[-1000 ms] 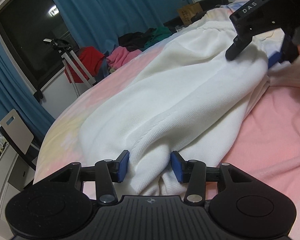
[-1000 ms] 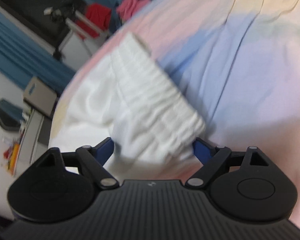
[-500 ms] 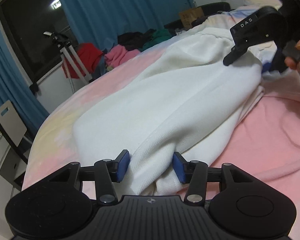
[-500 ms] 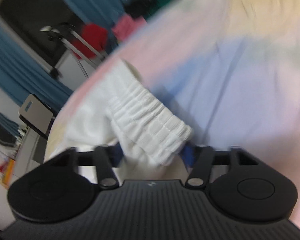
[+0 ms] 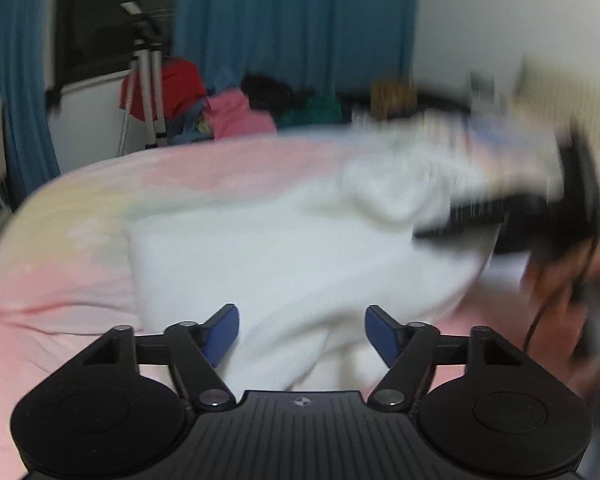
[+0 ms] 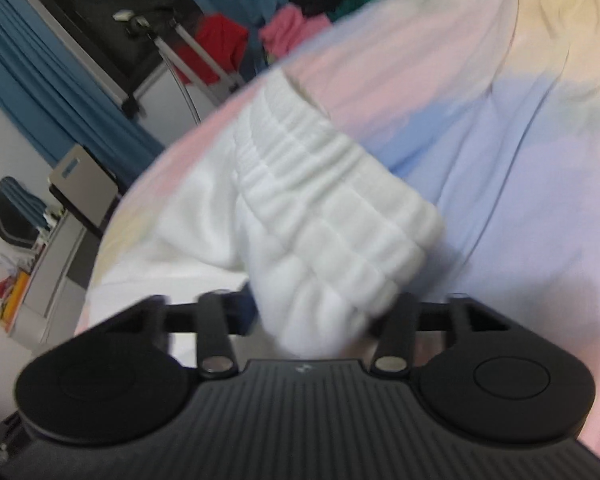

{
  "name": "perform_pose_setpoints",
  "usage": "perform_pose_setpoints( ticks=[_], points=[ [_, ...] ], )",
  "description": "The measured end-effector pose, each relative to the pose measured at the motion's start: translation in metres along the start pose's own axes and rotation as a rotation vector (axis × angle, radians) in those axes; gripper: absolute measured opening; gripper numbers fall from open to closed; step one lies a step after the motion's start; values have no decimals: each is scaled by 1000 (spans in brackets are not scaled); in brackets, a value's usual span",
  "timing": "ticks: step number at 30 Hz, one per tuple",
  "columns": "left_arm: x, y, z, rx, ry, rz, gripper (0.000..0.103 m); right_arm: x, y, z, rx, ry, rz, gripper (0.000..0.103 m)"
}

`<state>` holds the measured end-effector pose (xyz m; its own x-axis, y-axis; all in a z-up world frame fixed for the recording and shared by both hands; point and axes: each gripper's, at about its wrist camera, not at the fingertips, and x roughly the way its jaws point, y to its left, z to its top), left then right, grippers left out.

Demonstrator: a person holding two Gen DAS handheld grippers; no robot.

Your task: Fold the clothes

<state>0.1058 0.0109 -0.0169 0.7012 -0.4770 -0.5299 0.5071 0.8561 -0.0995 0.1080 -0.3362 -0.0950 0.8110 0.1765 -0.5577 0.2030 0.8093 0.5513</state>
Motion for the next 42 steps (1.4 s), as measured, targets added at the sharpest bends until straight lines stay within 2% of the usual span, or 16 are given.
perform_pose_setpoints(
  ticks=[3, 5, 6, 10, 12, 16, 18, 19, 20, 22, 25, 27, 29, 32, 36, 42],
  points=[
    [-9, 29, 6, -218, -70, -34, 80, -13, 11, 6, -71, -77, -6, 40],
    [-4, 49, 1, -353, -64, 5, 80, -16, 16, 8, -94, -113, -8, 39],
    [2, 60, -4, -429, -39, 35, 80, -17, 17, 8, -102, -123, -10, 39],
    [24, 102, -32, -740, 62, 42, 80, -12, 18, 7, -109, -131, -18, 39],
    [29, 110, -40, -808, 76, 29, 80, -12, 17, 6, -97, -122, -21, 39],
    [30, 114, -45, -843, 105, 27, 82, -7, 19, 5, -86, -113, -23, 39],
    [31, 119, -52, -897, 134, -8, 82, -7, 20, 3, -81, -113, -24, 39],
    [32, 121, -56, -924, 145, -26, 81, -7, 20, 3, -79, -113, -24, 39],
    [31, 124, -59, -948, 147, -39, 76, -7, 20, 2, -77, -113, -24, 39],
    [27, 124, -58, -934, 141, -27, 70, -9, 21, 1, -76, -118, -21, 39],
    [18, 113, -47, -833, 118, 3, 57, -16, 24, 1, -80, -134, -8, 38],
    [6, 102, -34, -756, 80, 5, 44, -23, 27, 4, -72, -147, 11, 36],
    [-9, 94, -18, -711, 33, -10, 41, -35, 30, 11, -37, -159, 51, 35],
    [-24, 76, 11, -697, -3, -66, 38, -58, 29, 32, -2, -189, 92, 34],
    [-10, 37, 68, -661, -36, -125, 37, -87, 14, 80, 58, -237, 115, 34],
    [90, -56, 173, -585, -67, -193, 37, -102, -44, 182, 126, -316, 21, 33]
  ],
)
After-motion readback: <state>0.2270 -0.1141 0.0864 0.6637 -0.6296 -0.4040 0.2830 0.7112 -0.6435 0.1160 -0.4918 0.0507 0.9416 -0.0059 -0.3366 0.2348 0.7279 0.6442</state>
